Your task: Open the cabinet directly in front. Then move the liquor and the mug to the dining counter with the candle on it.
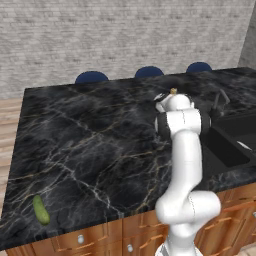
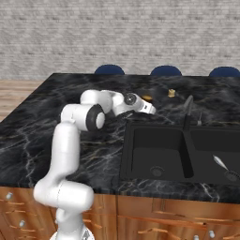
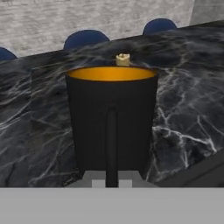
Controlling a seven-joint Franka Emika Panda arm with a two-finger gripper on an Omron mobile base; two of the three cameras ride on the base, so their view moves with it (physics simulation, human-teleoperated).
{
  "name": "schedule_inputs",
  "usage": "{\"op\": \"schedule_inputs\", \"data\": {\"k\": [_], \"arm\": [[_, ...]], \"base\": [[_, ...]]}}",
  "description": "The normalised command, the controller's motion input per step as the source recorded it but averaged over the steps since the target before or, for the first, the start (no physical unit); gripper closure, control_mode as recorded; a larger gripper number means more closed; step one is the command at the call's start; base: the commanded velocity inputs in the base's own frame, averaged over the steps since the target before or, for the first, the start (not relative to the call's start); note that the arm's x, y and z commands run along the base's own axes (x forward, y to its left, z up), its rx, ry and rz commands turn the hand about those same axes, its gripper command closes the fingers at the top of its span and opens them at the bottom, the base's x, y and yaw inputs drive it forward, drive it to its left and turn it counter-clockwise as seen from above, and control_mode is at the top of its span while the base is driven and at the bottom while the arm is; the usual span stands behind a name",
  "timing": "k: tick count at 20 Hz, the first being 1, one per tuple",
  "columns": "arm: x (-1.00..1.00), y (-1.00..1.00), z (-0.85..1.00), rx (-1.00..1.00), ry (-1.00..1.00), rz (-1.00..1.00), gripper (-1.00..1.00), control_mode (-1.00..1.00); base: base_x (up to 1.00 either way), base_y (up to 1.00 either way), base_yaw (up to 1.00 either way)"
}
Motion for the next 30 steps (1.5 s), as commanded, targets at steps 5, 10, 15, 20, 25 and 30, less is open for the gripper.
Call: {"op": "schedule_inputs", "data": {"k": [5, 10, 15, 20, 25, 30], "arm": [[1.0, -0.23, -0.63, 0.03, 0.0, -0.01, -1.0, -1.0], [0.37, 0.2, -0.23, 0.0, 0.0, 0.0, -1.0, -1.0], [-0.04, 0.71, 0.0, -0.06, 0.01, 0.0, -1.0, -1.0], [-0.46, 0.56, 0.55, -0.11, -0.01, -0.01, -1.0, -1.0], [-0.75, 0.05, 1.0, -0.04, -0.15, -0.08, -1.0, -1.0], [-0.91, -0.01, 1.0, 0.0, -0.02, -0.09, -1.0, -1.0]], "base": [[0.0, 0.0, 0.0], [0.0, 0.0, 0.0], [0.0, 0.0, 0.0], [0.0, 0.0, 0.0], [0.0, 0.0, 0.0], [0.0, 0.0, 0.0]]}}
